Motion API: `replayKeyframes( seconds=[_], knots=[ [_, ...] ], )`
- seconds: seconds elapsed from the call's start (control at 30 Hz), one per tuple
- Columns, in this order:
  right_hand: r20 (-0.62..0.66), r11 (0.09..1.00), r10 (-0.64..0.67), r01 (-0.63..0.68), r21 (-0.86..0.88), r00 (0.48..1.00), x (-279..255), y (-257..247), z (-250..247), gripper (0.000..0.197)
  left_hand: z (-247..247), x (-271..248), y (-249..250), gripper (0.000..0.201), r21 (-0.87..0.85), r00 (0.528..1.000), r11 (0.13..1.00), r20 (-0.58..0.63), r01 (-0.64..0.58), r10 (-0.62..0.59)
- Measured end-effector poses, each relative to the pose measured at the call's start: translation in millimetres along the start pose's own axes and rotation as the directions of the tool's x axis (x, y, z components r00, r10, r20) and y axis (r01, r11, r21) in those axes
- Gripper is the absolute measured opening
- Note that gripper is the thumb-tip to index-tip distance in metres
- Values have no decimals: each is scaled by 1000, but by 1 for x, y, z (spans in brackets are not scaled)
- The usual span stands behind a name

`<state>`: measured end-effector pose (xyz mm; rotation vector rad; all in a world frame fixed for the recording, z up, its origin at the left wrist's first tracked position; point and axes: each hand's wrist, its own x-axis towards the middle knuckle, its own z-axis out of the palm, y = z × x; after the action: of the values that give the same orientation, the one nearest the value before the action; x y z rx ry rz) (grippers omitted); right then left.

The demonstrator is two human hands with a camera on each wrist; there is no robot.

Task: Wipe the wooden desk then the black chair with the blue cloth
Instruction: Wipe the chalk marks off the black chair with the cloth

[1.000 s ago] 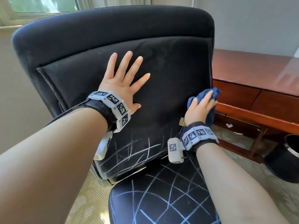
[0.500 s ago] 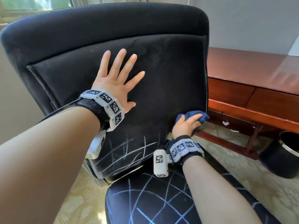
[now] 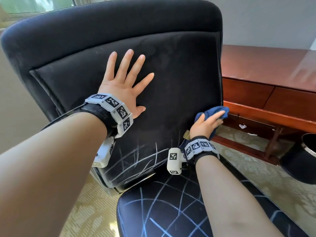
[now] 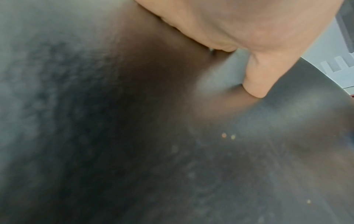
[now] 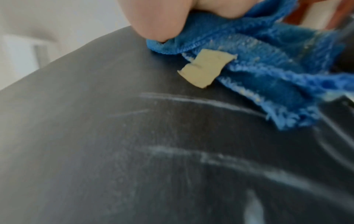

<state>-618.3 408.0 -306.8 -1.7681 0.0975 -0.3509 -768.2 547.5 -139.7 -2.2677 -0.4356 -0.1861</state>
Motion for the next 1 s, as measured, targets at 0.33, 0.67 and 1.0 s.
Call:
replayKeyframes(
  seconds=[0.33,0.67,1.0],
  knots=[
    [46,1000,4,-4,15,999,-8,18,-1,60,0,-2,1,87,-5,1000,1000,-6,3,-3],
    [88,916,401,-401,-16,912,10,30,-14,60,2,2,1,87,15,1000,1000,-3,11,-10],
    [138,1000,0,0,4,990,-23,1,-8,62,0,-1,2,88,11,1000,1000,-14,8,-8]
  ],
)
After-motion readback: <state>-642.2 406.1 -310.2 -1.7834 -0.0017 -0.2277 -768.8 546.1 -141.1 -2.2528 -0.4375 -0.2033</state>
